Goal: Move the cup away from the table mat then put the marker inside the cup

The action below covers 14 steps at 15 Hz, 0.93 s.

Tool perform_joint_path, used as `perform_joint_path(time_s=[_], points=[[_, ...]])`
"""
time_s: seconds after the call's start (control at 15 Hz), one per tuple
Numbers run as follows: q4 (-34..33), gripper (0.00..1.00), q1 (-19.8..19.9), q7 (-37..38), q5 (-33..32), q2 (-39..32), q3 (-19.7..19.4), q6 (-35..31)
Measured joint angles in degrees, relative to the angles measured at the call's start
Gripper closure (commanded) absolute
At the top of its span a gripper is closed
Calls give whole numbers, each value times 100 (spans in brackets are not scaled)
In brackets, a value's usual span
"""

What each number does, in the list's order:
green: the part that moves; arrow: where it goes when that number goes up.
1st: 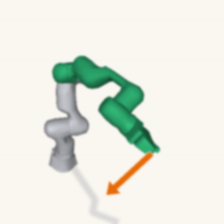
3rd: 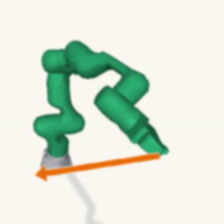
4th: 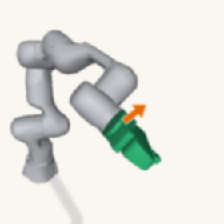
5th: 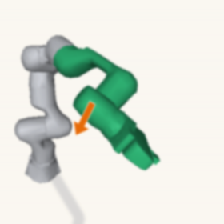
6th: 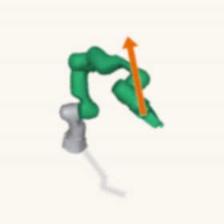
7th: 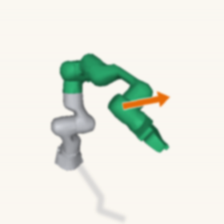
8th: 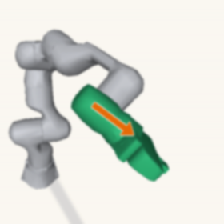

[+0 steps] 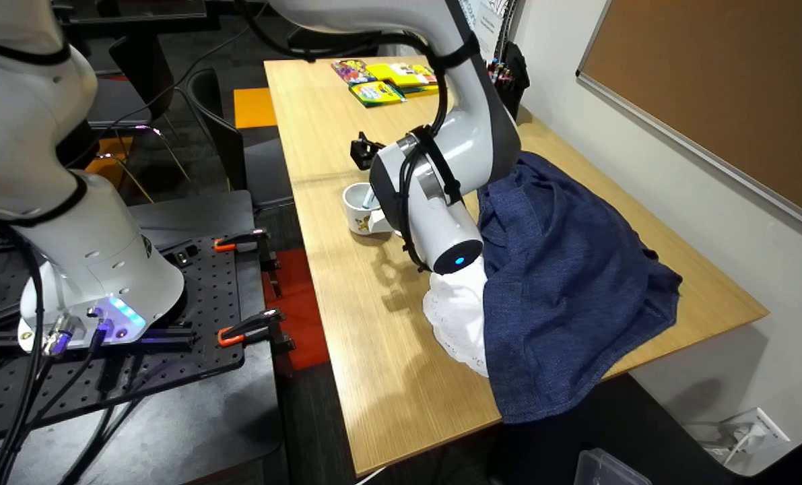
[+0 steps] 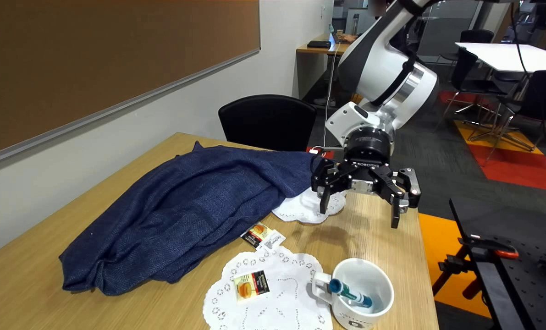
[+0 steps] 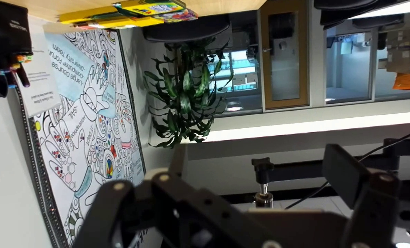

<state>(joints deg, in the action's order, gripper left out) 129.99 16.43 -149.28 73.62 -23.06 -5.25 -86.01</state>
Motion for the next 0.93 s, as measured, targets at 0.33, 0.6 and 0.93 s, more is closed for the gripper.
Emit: perform_joint_path(time_s=[0.33,0.6,0.93], points=[[-1,0,164,0,65,0,178,-9],[118,0,42,9,56,109,34,-3],[377,0,-191,267,79,782,-246,-2]])
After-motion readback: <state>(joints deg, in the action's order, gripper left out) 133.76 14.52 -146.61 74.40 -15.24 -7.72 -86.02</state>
